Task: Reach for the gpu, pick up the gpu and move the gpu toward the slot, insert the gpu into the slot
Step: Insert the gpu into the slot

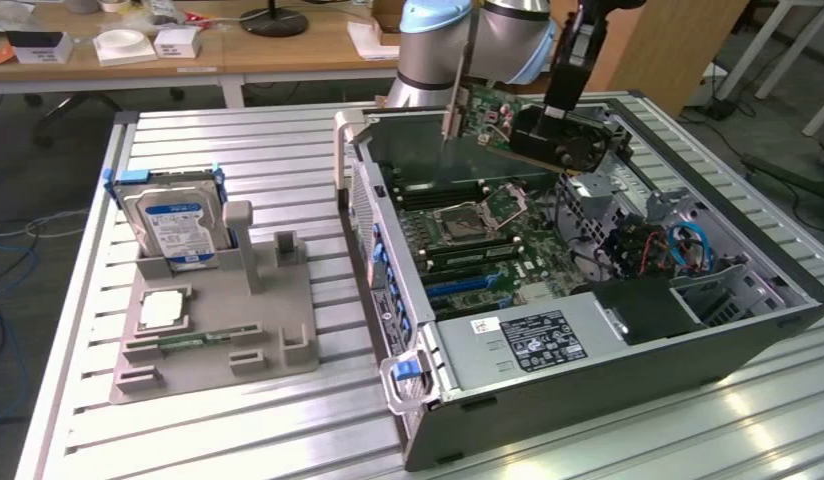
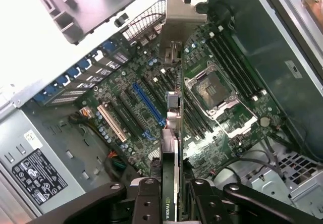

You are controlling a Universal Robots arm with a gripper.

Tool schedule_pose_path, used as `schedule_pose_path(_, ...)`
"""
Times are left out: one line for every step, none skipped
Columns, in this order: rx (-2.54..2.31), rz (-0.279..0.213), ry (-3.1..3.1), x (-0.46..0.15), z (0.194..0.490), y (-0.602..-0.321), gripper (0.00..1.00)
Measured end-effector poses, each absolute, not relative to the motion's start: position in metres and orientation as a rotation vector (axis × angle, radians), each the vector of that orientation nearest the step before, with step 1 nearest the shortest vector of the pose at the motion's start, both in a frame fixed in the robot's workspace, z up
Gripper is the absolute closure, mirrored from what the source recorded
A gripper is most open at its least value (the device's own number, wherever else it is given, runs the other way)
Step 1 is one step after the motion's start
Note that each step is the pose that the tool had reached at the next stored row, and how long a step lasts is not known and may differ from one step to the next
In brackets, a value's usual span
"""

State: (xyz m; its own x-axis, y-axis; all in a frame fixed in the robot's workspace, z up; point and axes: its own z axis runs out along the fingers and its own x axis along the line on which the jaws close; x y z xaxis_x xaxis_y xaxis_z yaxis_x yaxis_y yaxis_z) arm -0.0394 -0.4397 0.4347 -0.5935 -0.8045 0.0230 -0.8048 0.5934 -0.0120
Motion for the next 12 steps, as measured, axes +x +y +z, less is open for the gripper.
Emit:
schedule_pose_path(1.425, 0.033, -2.783, -0.0395, 0.4347, -0.4398, 0.74)
schedule_pose_path(1.442, 0.033, -2.774, -0.0397, 0.4347, -0.4399, 0.74)
schedule_pose_path(1.456, 0.033, -2.767, -0.0398, 0.4346, -0.4400, 0.74)
schedule_pose_path(1.481, 0.034, -2.754, -0.0399, 0.4346, -0.4401, 0.74)
schedule_pose_path(1.497, 0.034, -2.745, -0.0401, 0.4345, -0.4402, 0.74)
schedule_pose_path(1.513, 0.034, -2.736, -0.0402, 0.4345, -0.4403, 0.74)
schedule_pose_path(1.530, 0.034, -2.727, -0.0402, 0.4345, -0.4404, 0.74)
schedule_pose_path(1.546, 0.034, -2.718, -0.0403, 0.4344, -0.4405, 0.74)
schedule_pose_path(1.564, 0.034, -2.708, -0.0404, 0.4343, -0.4405, 0.74)
schedule_pose_path(1.581, 0.035, -2.698, -0.0404, 0.4343, -0.4406, 0.74)
schedule_pose_path(1.598, 0.035, -2.689, -0.0405, 0.4343, -0.4406, 0.74)
schedule_pose_path(1.615, 0.035, -2.679, -0.0406, 0.4342, -0.4407, 0.74)
